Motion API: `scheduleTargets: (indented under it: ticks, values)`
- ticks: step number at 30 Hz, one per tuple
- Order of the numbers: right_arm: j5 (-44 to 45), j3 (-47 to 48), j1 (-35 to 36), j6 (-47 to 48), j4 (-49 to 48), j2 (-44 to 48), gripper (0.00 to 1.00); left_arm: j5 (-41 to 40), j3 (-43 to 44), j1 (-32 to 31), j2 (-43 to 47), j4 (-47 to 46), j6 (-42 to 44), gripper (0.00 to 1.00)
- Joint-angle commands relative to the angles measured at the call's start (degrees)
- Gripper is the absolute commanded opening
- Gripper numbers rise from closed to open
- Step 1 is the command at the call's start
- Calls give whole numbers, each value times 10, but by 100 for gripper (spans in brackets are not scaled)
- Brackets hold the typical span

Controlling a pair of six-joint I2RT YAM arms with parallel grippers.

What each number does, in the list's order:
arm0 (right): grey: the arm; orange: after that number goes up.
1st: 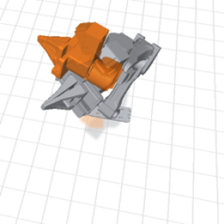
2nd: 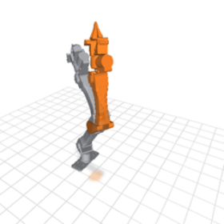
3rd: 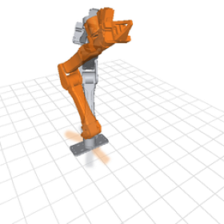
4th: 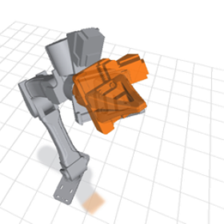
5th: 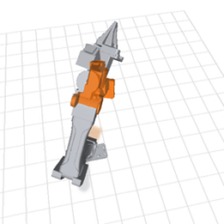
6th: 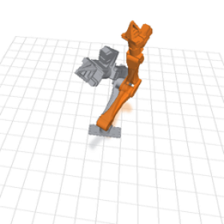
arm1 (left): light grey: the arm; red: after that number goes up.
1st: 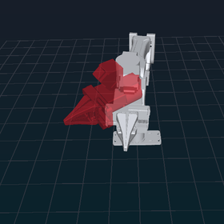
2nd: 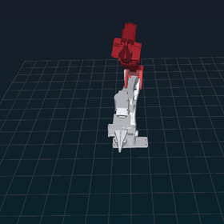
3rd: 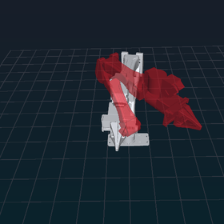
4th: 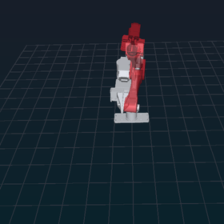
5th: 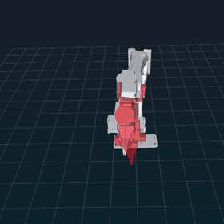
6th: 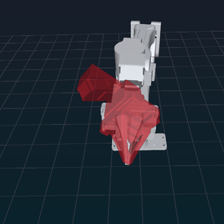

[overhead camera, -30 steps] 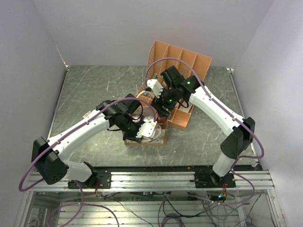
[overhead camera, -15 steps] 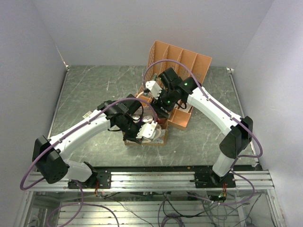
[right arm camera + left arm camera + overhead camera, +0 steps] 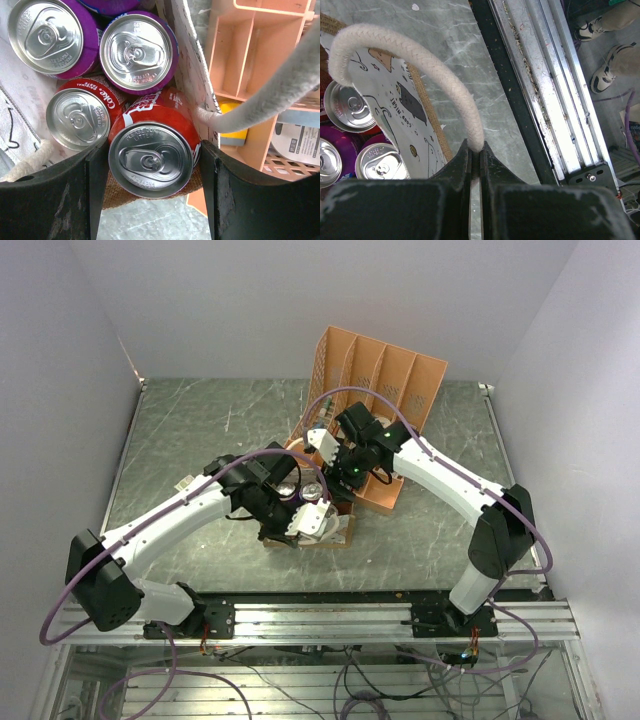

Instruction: Place the beverage into the canvas bag

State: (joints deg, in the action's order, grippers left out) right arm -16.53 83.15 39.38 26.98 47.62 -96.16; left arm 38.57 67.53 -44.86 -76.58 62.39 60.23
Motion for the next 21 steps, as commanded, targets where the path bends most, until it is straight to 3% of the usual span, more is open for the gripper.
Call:
scheduleTargets:
  ticks: [1,21]
  values:
    - [-20,-27,-1,14,-64,35,5,22,-4,-4,5,-2,10,7]
    - [-19,-103,-1,25,-111,37,29,13,-6,-3,19,-1,5,7]
